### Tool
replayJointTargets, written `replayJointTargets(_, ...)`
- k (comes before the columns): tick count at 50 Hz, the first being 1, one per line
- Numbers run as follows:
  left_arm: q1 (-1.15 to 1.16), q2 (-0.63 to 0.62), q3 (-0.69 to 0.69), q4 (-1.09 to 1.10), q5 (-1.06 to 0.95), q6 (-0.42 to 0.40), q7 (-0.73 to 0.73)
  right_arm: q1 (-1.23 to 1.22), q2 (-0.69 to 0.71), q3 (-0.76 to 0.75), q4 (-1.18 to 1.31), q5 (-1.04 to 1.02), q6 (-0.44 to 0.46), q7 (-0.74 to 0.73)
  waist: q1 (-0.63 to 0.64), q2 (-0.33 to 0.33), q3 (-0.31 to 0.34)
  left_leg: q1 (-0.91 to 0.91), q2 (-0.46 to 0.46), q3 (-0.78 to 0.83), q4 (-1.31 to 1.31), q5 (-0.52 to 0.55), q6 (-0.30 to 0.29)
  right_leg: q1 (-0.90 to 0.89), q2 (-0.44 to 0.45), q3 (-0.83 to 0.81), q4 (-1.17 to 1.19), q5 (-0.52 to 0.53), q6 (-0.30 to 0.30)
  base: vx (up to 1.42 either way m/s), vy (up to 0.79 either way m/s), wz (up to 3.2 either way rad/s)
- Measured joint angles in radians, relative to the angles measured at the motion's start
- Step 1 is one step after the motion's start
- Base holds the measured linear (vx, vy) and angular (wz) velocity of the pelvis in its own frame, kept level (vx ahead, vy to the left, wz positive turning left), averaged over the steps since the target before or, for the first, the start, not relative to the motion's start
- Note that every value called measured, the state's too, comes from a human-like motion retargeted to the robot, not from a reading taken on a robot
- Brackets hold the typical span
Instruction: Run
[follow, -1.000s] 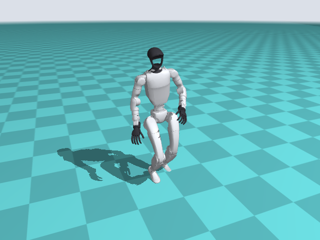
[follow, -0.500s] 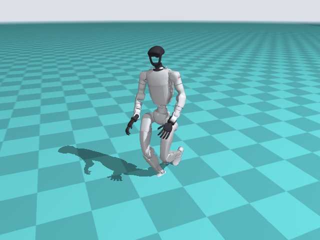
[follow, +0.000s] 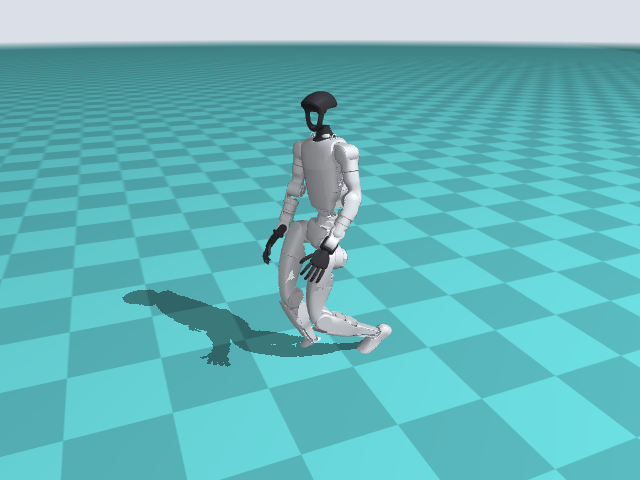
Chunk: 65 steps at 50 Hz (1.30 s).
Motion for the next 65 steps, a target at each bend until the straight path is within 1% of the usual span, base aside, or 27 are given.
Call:
replayJointTargets(4,0.039,-0.028,0.017,0.078,0.008,0.02,-0.017,0.046,0.019,-0.028,0.049,-0.021,0.013,0.023,-0.016,-0.031,0.0,0.007,-0.034,-0.02,-0.074,-0.116,0.051,-0.078,-0.022,0.012,0.042,0.018,0.033,-0.28,0.15,-0.5)
replayJointTargets(7,0.063,-0.043,0.022,0.132,0.026,0.026,-0.026,0.074,0.028,-0.054,0.069,-0.031,0.016,0.028,-0.029,-0.067,0.006,0.018,-0.066,-0.021,-0.168,-0.217,0.104,-0.139,-0.046,0.026,0.063,0.039,0.062,-0.33,0.15,-0.58)
replayJointTargets(10,0.075,-0.05,0.024,0.168,0.052,0.024,-0.022,0.088,0.034,-0.081,0.068,-0.034,0.018,0.011,-0.044,-0.123,0.023,0.024,-0.1,0.004,-0.288,-0.313,0.168,-0.199,-0.086,0.038,0.072,0.062,0.094,-0.35,0.14,-0.66)
replayJointTargets(12,0.075,-0.051,0.025,0.176,0.067,0.02,-0.009,0.089,0.036,-0.097,0.052,-0.031,0.016,-0.007,-0.053,-0.179,0.039,0.022,-0.135,0.042,-0.378,-0.342,0.208,-0.238,-0.149,0.024,0.076,0.068,0.1,-0.39,0.14,-0.83)
replayJointTargets(13,0.071,-0.049,0.027,0.176,0.071,0.017,-0.001,0.087,0.036,-0.104,0.041,-0.03,0.016,-0.016,-0.055,-0.207,0.046,0.018,-0.151,0.062,-0.423,-0.347,0.224,-0.259,-0.188,-0.002,0.074,0.068,0.09,-0.4,0.12,-1.0)
replayJointTargets(15,0.058,-0.042,0.032,0.171,0.078,0.011,0.019,0.077,0.035,-0.114,0.013,-0.024,0.012,-0.034,-0.055,-0.253,0.055,0.002,-0.168,0.104,-0.497,-0.345,0.245,-0.295,-0.255,-0.068,0.052,0.053,0.063,-0.39,0.1,-1.05)
replayJointTargets(20,0.006,-0.012,0.044,0.128,0.068,0.002,0.081,0.041,0.014,-0.106,-0.064,-0.023,-0.001,-0.058,-0.058,-0.316,0.063,-0.087,-0.156,0.189,-0.557,-0.319,0.253,-0.346,-0.299,-0.14,0.007,0.018,0.062,-0.38,0.05,-0.85)
replayJointTargets(23,-0.009,-0.001,0.042,0.098,0.064,-0.003,0.115,0.035,-0.001,-0.083,-0.096,-0.037,-0.011,-0.062,-0.048,-0.33,0.079,-0.136,-0.131,0.243,-0.508,-0.319,0.247,-0.352,-0.33,-0.195,0.108,-0.043,0.039,-0.38,0.0,-0.74)
replayJointTargets(27,-0.025,0.016,0.048,0.059,0.052,-0.007,0.143,0.026,-0.025,-0.057,-0.133,-0.064,-0.024,-0.049,-0.045,-0.365,0.076,-0.192,-0.136,0.295,-0.505,-0.285,0.245,-0.329,-0.42,-0.24,0.304,-0.118,-0.006,-0.34,-0.04,-0.45)
replayJointTargets(28,-0.024,0.019,0.049,0.051,0.049,-0.007,0.147,0.026,-0.031,-0.052,-0.14,-0.072,-0.027,-0.044,-0.045,-0.375,0.072,-0.202,-0.144,0.307,-0.512,-0.273,0.244,-0.316,-0.451,-0.246,0.365,-0.139,-0.018,-0.31,-0.05,-0.2)
replayJointTargets(30,-0.024,0.035,0.06,0.03,0.037,-0.005,0.141,0.021,-0.044,-0.049,-0.155,-0.089,-0.033,-0.022,-0.063,-0.45,0.051,-0.168,-0.234,0.32,-0.673,-0.176,0.254,-0.301,-0.573,-0.219,0.495,-0.189,-0.03,-0.3,-0.06,0.01)
replayJointTargets(32,-0.007,0.035,0.058,0.026,0.036,-0.009,0.137,0.033,-0.045,-0.047,-0.154,-0.099,-0.04,-0.013,-0.052,-0.473,0.043,-0.187,-0.257,0.343,-0.68,-0.145,0.254,-0.242,-0.63,-0.213,0.585,-0.207,-0.041,-0.34,-0.06,-0.1)
replayJointTargets(33,-0.002,0.041,0.058,0.023,0.034,-0.01,0.128,0.035,-0.048,-0.052,-0.152,-0.103,-0.044,-0.003,-0.049,-0.491,0.033,-0.17,-0.281,0.344,-0.752,-0.101,0.256,-0.214,-0.66,-0.203,0.613,-0.21,-0.038,-0.33,-0.07,-0.1)
replayJointTargets(35,0.019,0.036,0.054,0.026,0.034,-0.012,0.118,0.046,-0.047,-0.054,-0.146,-0.109,-0.047,0.006,-0.038,-0.519,0.027,-0.195,-0.311,0.364,-0.759,-0.067,0.26,-0.146,-0.703,-0.187,0.654,-0.209,-0.024,-0.35,-0.08,-0.07)
replayJointTargets(38,0.038,0.04,0.049,0.047,0.034,-0.015,0.086,0.043,-0.046,-0.062,-0.124,-0.114,-0.052,0.029,-0.02,-0.538,0.006,-0.178,-0.33,0.368,-0.896,0.031,0.259,-0.053,-0.696,-0.167,0.594,-0.194,0.019,-0.34,-0.08,-0.11)
replayJointTargets(41,0.053,0.031,0.042,0.082,0.041,-0.015,0.07,0.034,-0.046,-0.068,-0.103,-0.115,-0.054,0.033,-0.007,-0.534,0.002,-0.213,-0.319,0.382,-0.906,0.07,0.245,0.026,-0.639,-0.146,0.463,-0.227,0.049,-0.38,-0.09,-0.09)
replayJointTargets(43,0.055,0.025,0.038,0.107,0.049,-0.017,0.065,0.019,-0.049,-0.073,-0.091,-0.115,-0.056,0.029,-0.002,-0.514,0.006,-0.255,-0.291,0.389,-0.871,0.073,0.231,0.063,-0.584,-0.138,0.358,-0.274,0.045,-0.4,-0.08,-0.11)
replayJointTargets(45,0.05,0.017,0.033,0.127,0.058,-0.021,0.064,-0.002,-0.057,-0.081,-0.084,-0.117,-0.058,0.019,0.0,-0.483,0.016,-0.306,-0.252,0.395,-0.816,0.062,0.215,0.08,-0.531,-0.139,0.268,-0.33,0.023,-0.42,-0.06,-0.15)
replayJointTargets(46,0.045,0.013,0.031,0.134,0.063,-0.025,0.064,-0.014,-0.062,-0.083,-0.082,-0.119,-0.059,0.013,0.001,-0.456,0.02,-0.337,-0.219,0.396,-0.785,0.053,0.206,0.077,-0.497,-0.143,0.228,-0.338,0.009,-0.44,-0.05,-0.18)
replayJointTargets(48,0.035,0.005,0.025,0.14,0.072,-0.034,0.062,-0.037,-0.074,-0.09,-0.077,-0.121,-0.061,-0.001,-0.002,-0.412,0.029,-0.398,-0.167,0.395,-0.732,0.018,0.194,0.063,-0.443,-0.15,0.169,-0.34,-0.014,-0.44,-0.03,-0.12)
replayJointTargets(50,0.037,-0.004,0.012,0.137,0.082,-0.042,0.058,-0.041,-0.08,-0.094,-0.076,-0.12,-0.06,-0.016,-0.017,-0.402,0.049,-0.443,-0.159,0.403,-0.675,-0.034,0.196,0.045,-0.442,-0.152,0.177,-0.349,-0.015,-0.42,-0.02,0.01)
replayJointTargets(52,0.01,-0.002,0.004,0.122,0.092,-0.052,0.048,-0.062,-0.095,-0.106,-0.079,-0.111,-0.062,-0.025,-0.023,-0.36,0.043,-0.486,-0.12,0.396,-0.649,-0.065,0.186,0.009,-0.394,-0.154,0.134,-0.319,-0.022,-0.34,-0.02,-0.12)
replayJointTargets(55,-0.002,-0.001,-0.021,0.09,0.112,-0.066,0.042,-0.051,-0.102,-0.111,-0.085,-0.098,-0.065,-0.035,-0.046,-0.343,0.055,-0.513,-0.105,0.414,-0.537,-0.12,0.191,-0.031,-0.393,-0.153,0.157,-0.305,-0.009,-0.32,-0.01,-0.16)
replayJointTargets(57,-0.03,0.012,-0.033,0.053,0.123,-0.072,0.027,-0.053,-0.116,-0.118,-0.097,-0.083,-0.066,-0.028,-0.037,-0.289,0.04,-0.53,-0.037,0.414,-0.458,-0.173,0.193,-0.054,-0.325,-0.151,0.09,-0.254,-0.012,-0.23,0.0,-0.5)
replayJointTargets(60,-0.047,0.017,-0.057,0.012,0.14,-0.084,0.026,-0.027,-0.118,-0.11,-0.112,-0.077,-0.071,-0.025,-0.057,-0.266,0.043,-0.513,0.004,0.433,-0.318,-0.245,0.21,-0.094,-0.311,-0.151,0.121,-0.244,-0.003,-0.22,0.0,-0.31)
replayJointTargets(62,-0.073,0.03,-0.064,-0.025,0.14,-0.084,0.016,-0.019,-0.128,-0.111,-0.137,-0.073,-0.07,-0.012,-0.049,-0.223,0.037,-0.489,0.068,0.434,-0.265,-0.291,0.214,-0.093,-0.252,-0.152,0.048,-0.198,-0.007,-0.14,0.01,-0.48)
replayJointTargets(65,-0.103,0.032,-0.078,-0.056,0.134,-0.086,0.02,0.004,-0.133,-0.106,-0.164,-0.078,-0.071,0.001,-0.063,-0.195,0.03,-0.435,0.111,0.446,-0.248,-0.335,0.221,-0.106,-0.224,-0.159,0.003,-0.165,0.0,-0.11,0.03,-0.23)
